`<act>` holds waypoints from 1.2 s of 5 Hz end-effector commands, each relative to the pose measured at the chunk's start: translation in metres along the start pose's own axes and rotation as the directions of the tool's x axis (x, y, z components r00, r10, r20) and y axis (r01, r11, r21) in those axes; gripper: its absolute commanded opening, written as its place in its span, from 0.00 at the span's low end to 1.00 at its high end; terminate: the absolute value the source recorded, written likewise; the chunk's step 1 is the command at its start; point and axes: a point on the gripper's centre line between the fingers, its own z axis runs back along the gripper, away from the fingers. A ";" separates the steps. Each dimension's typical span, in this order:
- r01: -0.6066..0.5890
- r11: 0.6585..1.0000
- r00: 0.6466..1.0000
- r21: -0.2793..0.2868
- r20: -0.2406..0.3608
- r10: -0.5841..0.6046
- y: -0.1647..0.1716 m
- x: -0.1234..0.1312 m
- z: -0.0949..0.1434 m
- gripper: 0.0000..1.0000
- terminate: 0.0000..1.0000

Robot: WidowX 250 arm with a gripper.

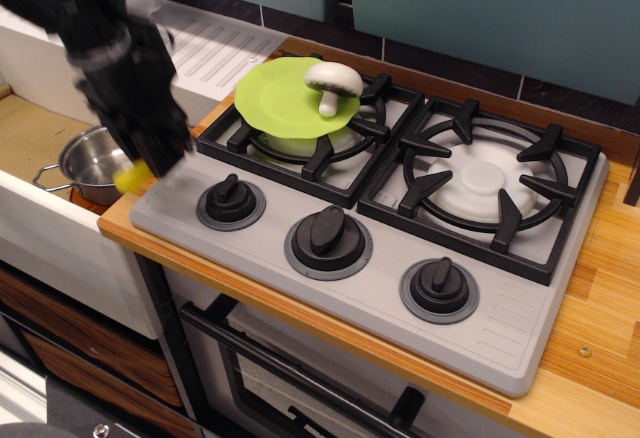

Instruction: Put mushroom on plate and fry in pot or pan in sink

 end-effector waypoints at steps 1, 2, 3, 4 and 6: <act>0.025 0.999 1.000 0.044 0.004 -0.025 0.015 0.023 0.047 0.00 0.00; 0.048 0.999 0.999 0.022 -0.001 -0.048 0.030 0.030 0.047 0.00 0.00; 0.059 0.998 0.998 0.006 0.018 -0.059 0.044 0.034 0.037 0.00 0.00; 0.062 0.998 0.997 -0.007 0.039 -0.062 0.055 0.034 0.022 0.00 0.00; 0.075 0.996 0.993 -0.041 0.096 -0.071 0.066 0.031 -0.009 0.00 0.00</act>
